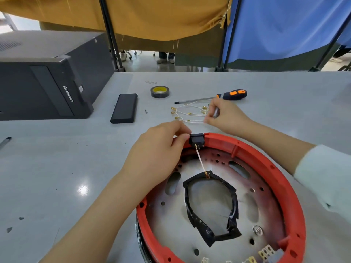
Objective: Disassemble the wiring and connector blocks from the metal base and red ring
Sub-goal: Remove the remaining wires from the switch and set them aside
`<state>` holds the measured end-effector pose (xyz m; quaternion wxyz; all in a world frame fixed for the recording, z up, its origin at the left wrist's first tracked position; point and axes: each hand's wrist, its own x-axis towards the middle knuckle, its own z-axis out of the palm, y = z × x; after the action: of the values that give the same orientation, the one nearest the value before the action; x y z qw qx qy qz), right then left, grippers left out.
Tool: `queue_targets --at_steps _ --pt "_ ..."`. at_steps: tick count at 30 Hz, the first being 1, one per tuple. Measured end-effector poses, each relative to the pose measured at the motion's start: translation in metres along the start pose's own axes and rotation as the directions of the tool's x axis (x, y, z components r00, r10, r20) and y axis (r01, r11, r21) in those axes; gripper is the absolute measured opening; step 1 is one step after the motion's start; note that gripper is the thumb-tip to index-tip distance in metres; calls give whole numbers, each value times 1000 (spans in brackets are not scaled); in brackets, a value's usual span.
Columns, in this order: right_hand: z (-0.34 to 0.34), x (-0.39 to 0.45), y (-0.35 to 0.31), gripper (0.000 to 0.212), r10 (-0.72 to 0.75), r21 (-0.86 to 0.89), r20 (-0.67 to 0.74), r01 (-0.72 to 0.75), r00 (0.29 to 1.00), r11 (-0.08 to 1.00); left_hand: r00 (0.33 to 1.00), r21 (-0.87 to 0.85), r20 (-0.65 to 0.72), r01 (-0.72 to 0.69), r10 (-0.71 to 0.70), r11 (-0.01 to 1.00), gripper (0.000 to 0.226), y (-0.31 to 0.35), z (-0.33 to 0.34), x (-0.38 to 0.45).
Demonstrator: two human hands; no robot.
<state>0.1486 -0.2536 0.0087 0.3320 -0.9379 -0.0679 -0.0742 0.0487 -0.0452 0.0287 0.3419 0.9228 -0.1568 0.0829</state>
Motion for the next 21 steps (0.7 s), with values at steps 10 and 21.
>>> queue_targets --at_steps 10,21 --pt "18 42 7 30 -52 -38 17 53 999 998 1000 4 1 -7 7 1000 13 -2 1 1" --pt "-40 -54 -68 45 -172 587 36 119 984 801 998 -4 58 4 -3 1000 15 -1 0 2"
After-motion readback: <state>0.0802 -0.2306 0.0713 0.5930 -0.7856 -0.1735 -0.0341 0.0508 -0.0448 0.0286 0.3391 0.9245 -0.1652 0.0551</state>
